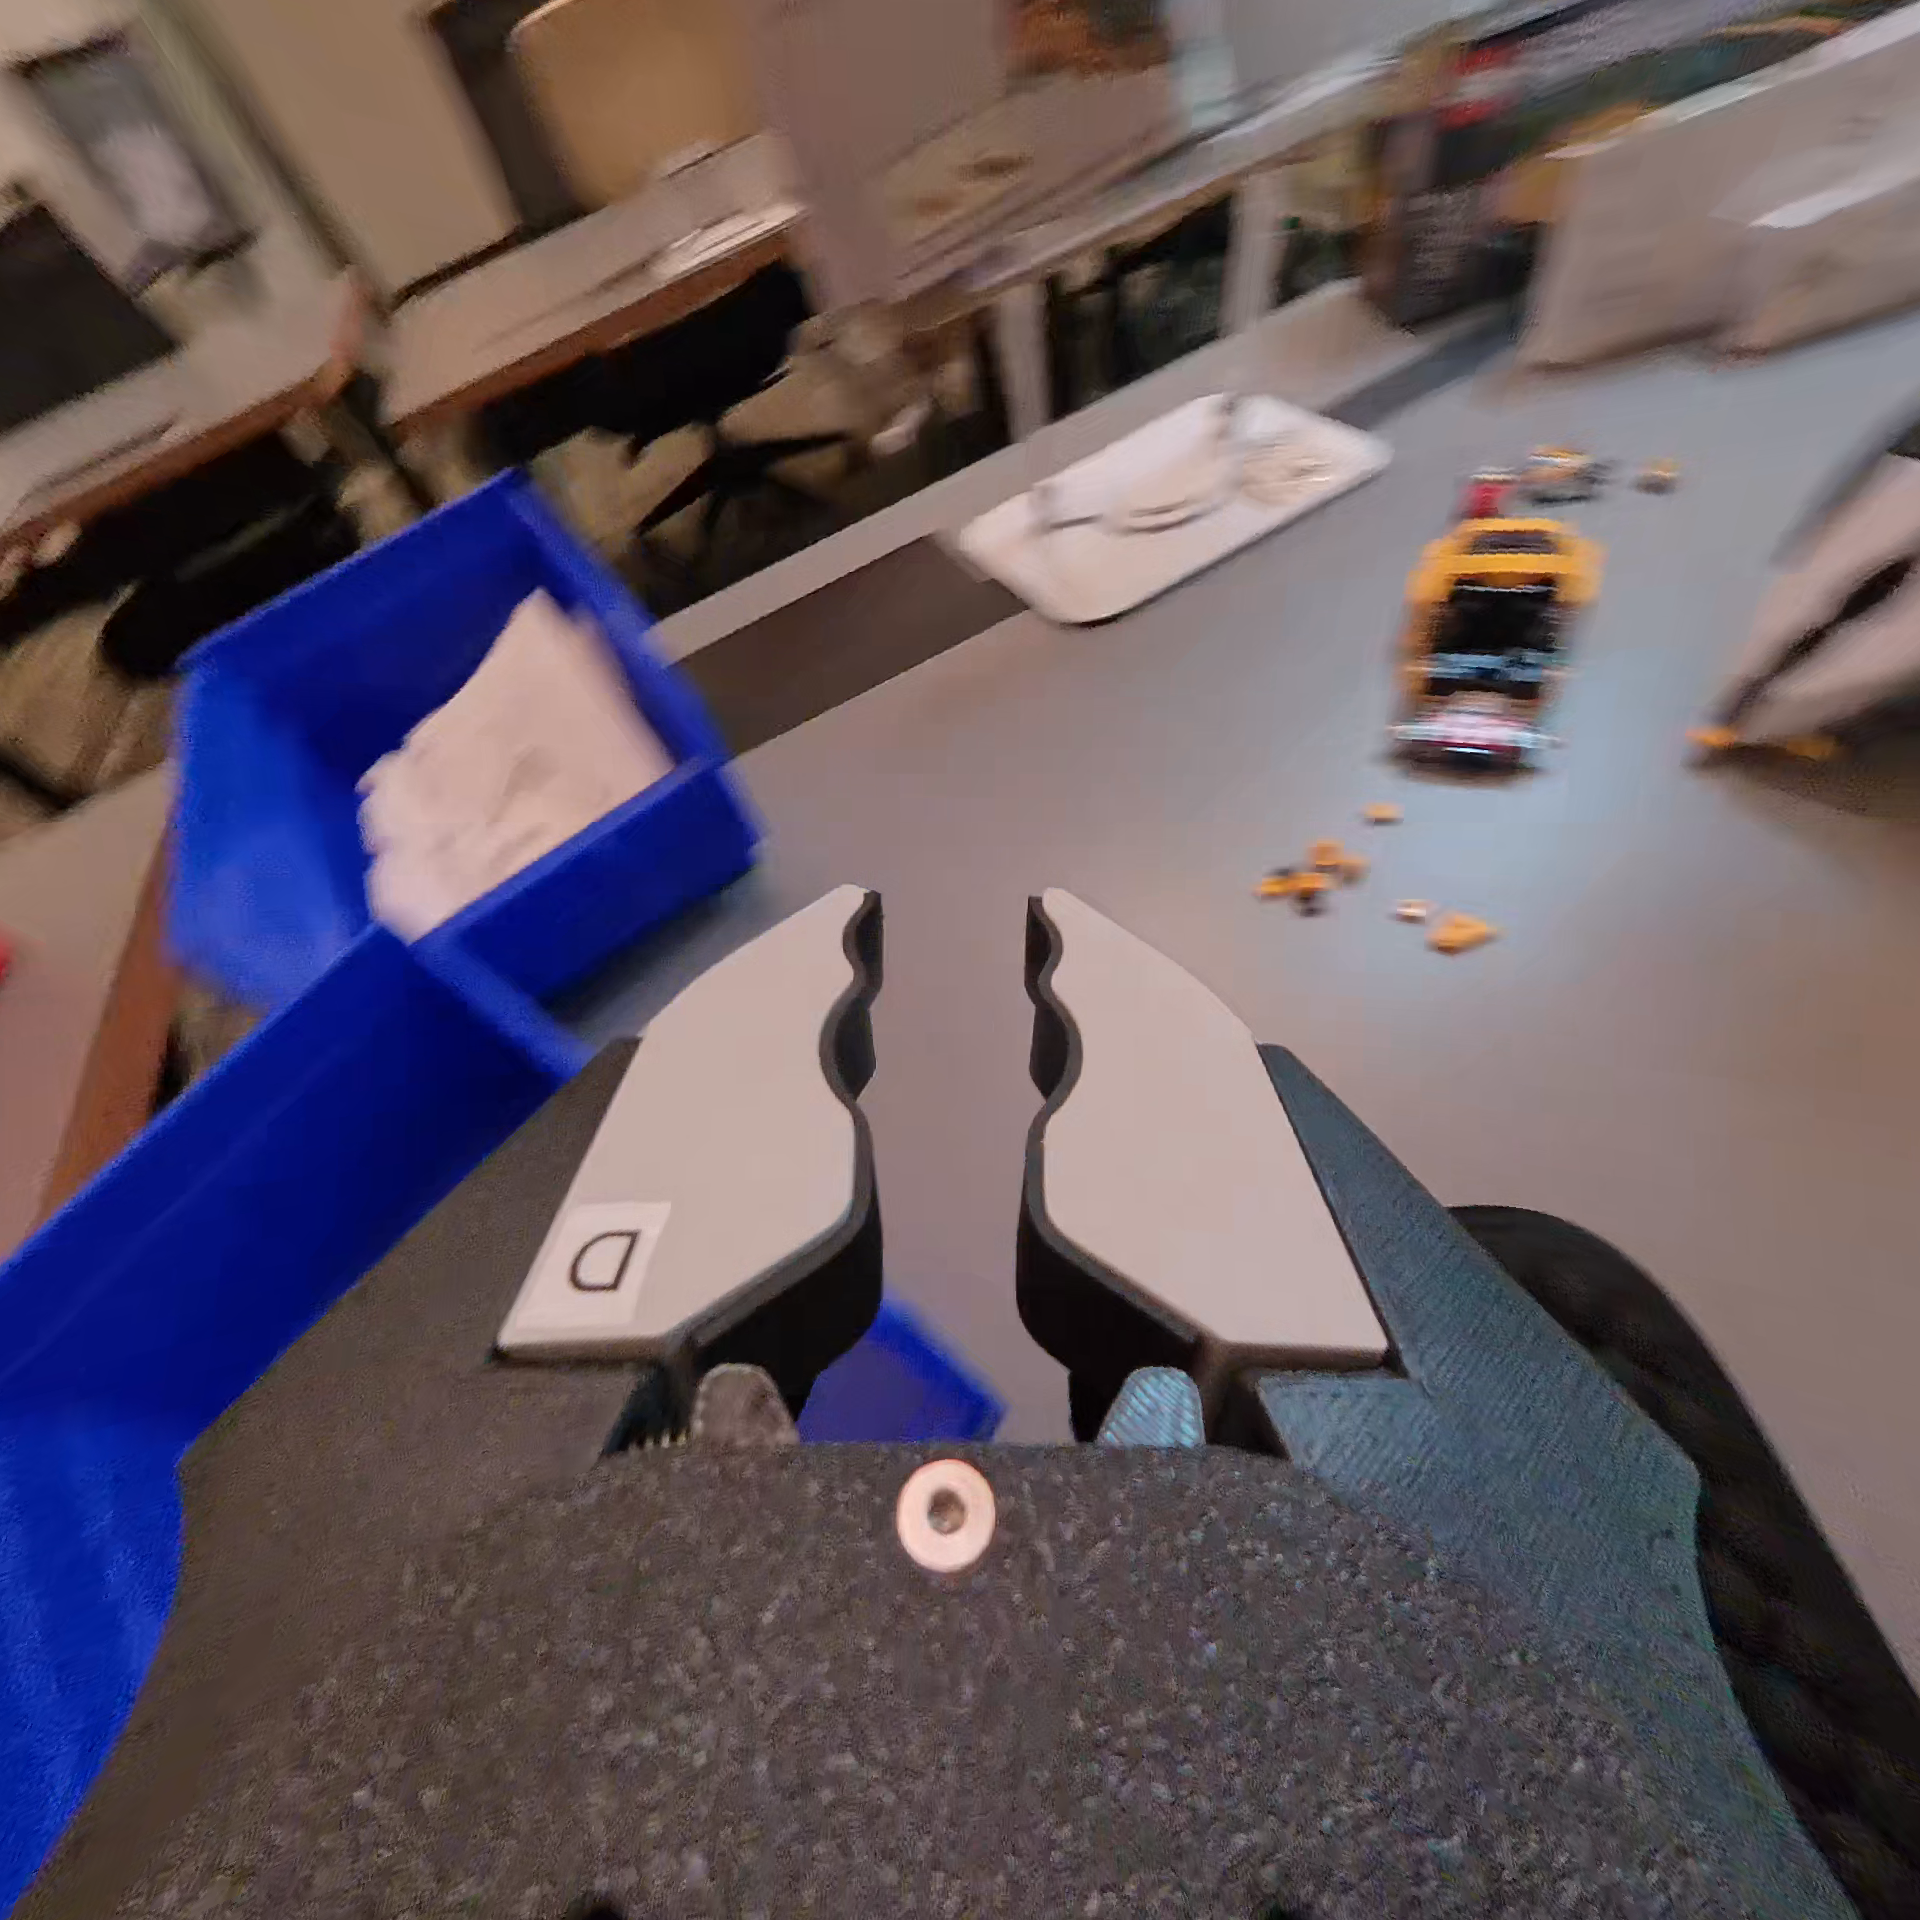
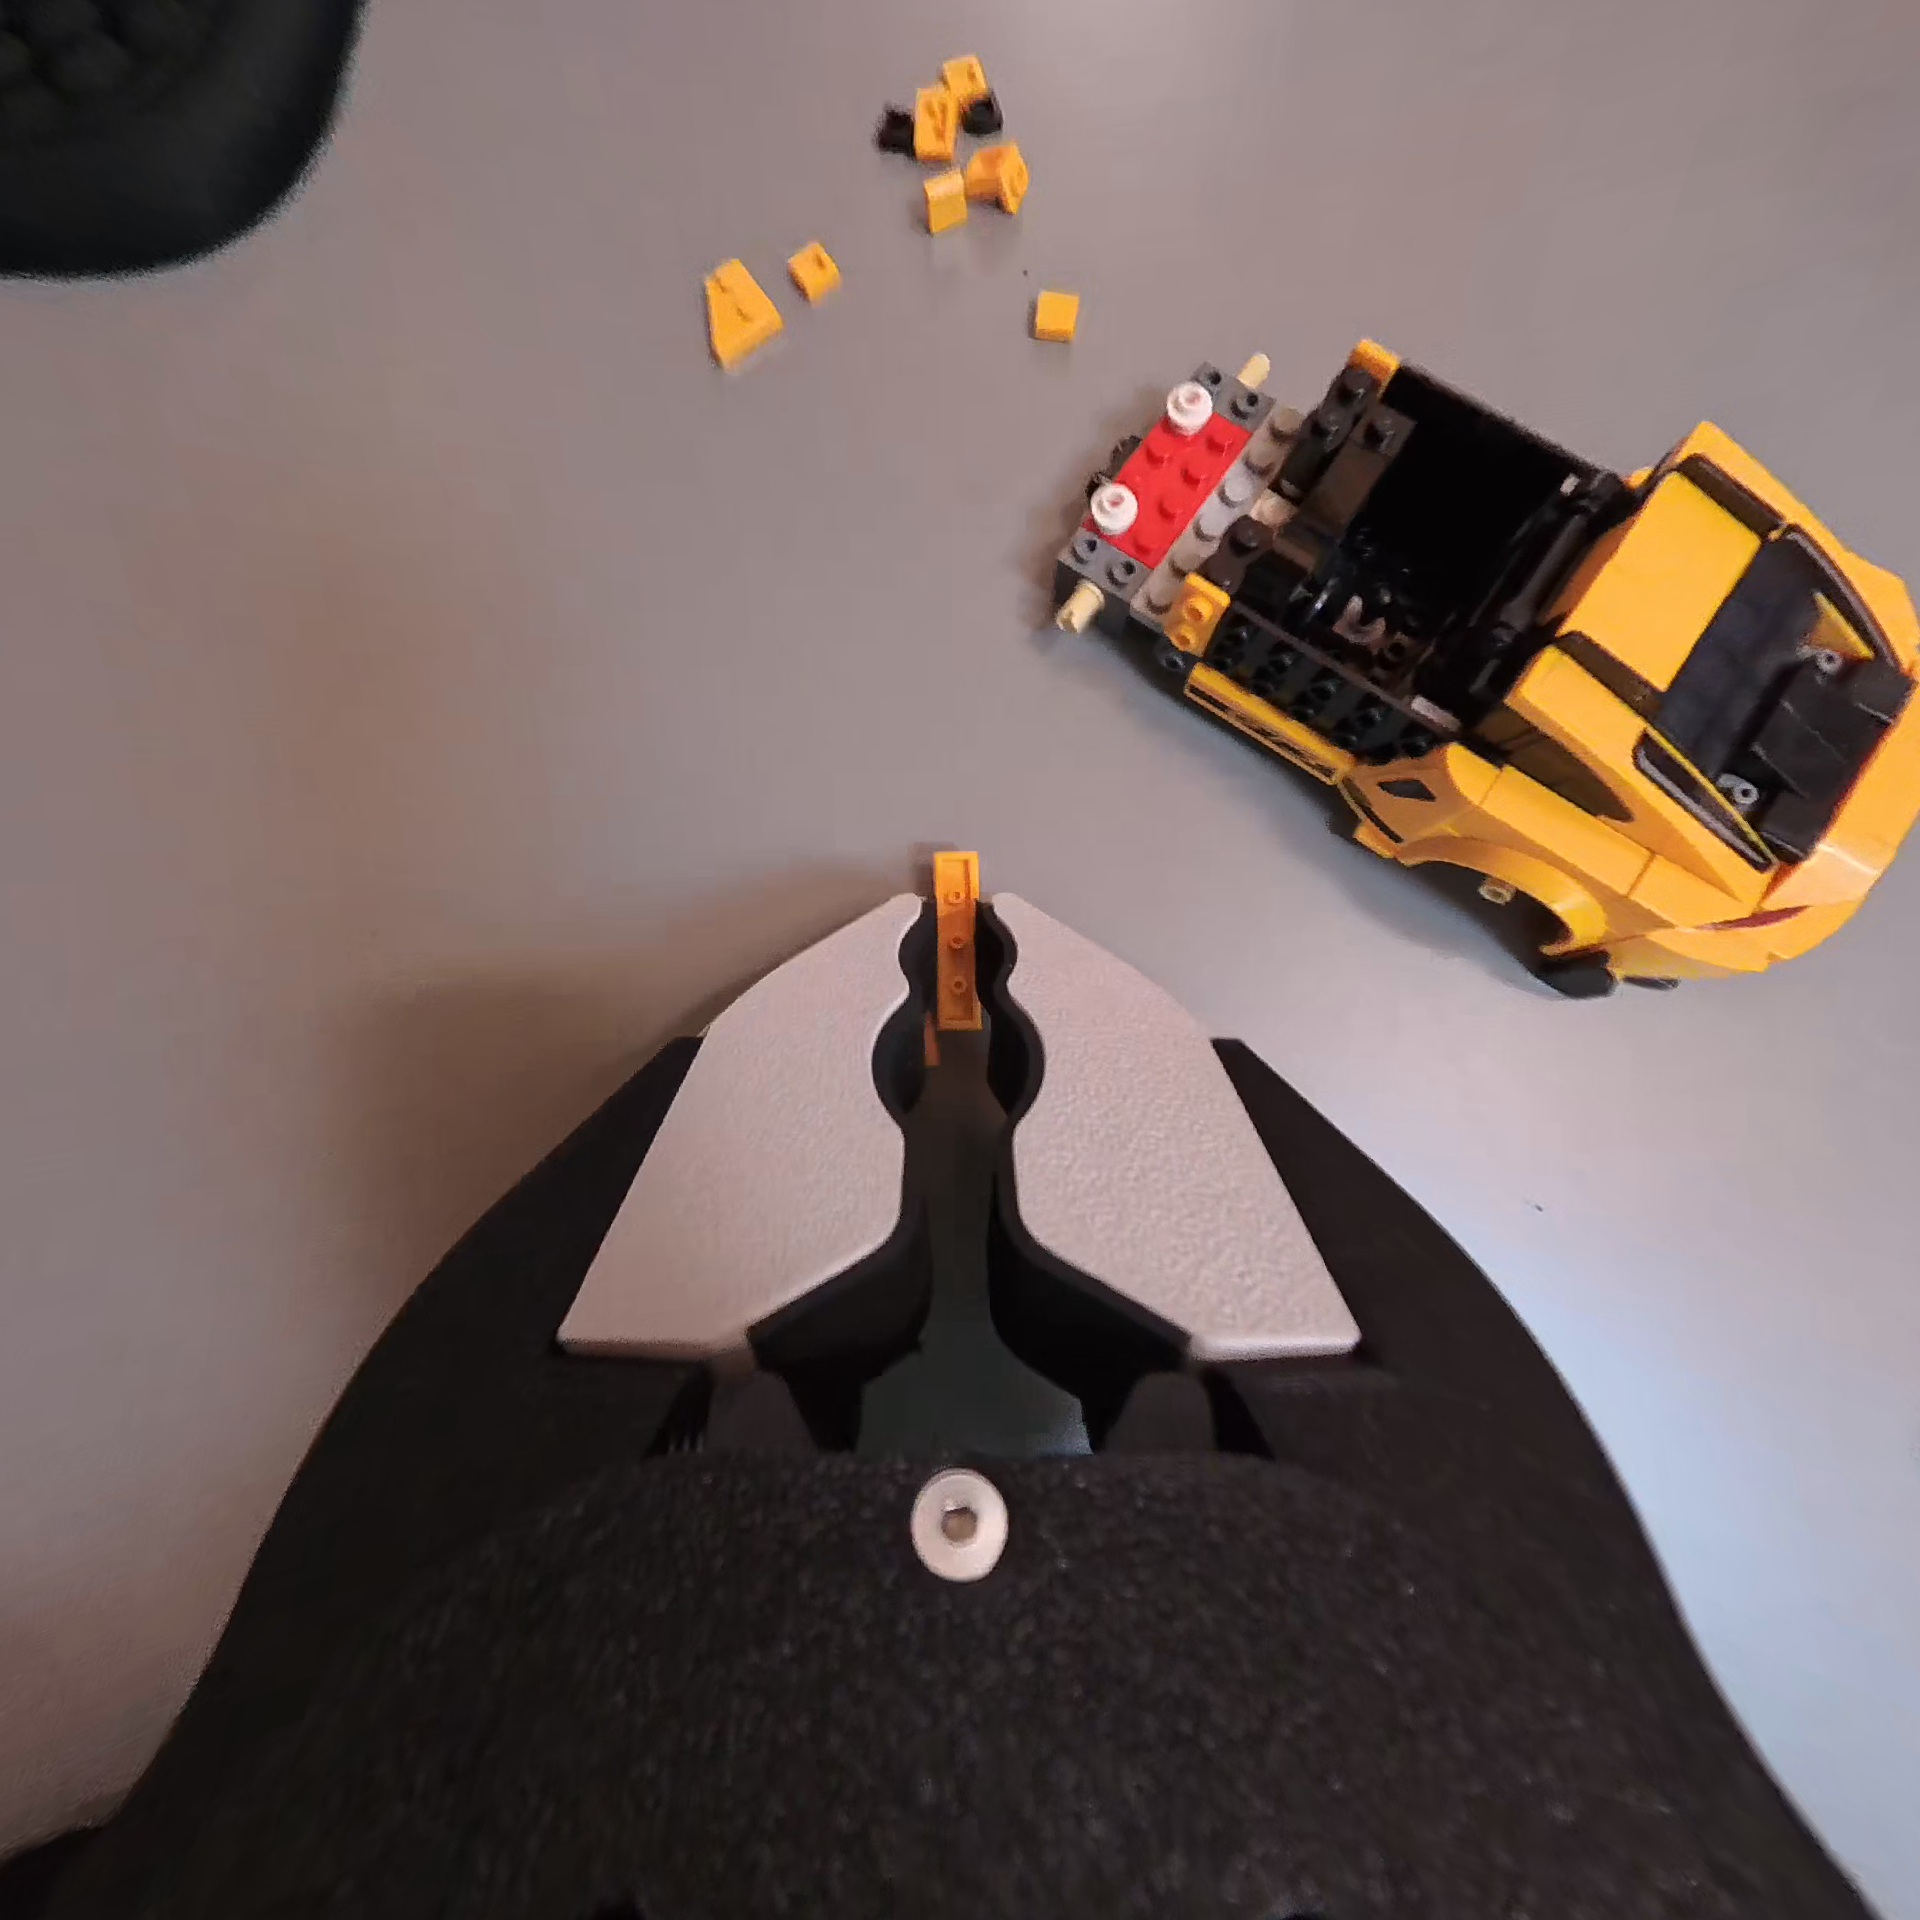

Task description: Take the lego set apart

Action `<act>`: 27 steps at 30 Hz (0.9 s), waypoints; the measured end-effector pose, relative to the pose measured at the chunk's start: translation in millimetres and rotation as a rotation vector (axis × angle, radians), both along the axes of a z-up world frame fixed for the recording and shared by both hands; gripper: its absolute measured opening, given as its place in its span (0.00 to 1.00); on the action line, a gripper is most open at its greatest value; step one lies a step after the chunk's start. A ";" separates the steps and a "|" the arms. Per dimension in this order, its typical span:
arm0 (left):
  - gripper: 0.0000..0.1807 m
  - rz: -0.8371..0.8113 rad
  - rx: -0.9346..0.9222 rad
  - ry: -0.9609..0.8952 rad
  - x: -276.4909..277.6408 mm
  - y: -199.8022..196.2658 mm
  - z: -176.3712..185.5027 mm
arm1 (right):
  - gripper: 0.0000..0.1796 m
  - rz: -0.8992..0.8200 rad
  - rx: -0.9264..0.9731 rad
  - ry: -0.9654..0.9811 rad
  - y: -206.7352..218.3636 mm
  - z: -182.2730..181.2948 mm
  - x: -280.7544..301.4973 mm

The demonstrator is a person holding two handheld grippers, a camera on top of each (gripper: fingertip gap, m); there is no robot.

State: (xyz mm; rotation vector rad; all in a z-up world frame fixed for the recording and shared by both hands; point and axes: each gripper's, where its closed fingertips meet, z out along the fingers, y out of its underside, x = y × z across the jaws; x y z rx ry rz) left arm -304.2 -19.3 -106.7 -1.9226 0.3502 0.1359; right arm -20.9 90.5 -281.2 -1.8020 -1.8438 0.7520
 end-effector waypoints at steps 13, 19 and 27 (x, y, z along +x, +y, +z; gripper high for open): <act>0.14 -0.830 0.106 0.481 262.1 21.8 -85.9 | 0.04 0.273 -0.427 0.403 -91.2 88.9 -22.8; 0.02 -0.842 0.084 0.520 260.4 17.2 -91.6 | 0.01 0.294 -0.436 0.409 -97.1 90.3 -24.7; 0.02 -0.118 0.032 0.020 54.4 22.2 -11.5 | 0.09 0.025 0.020 0.149 -2.8 51.2 23.6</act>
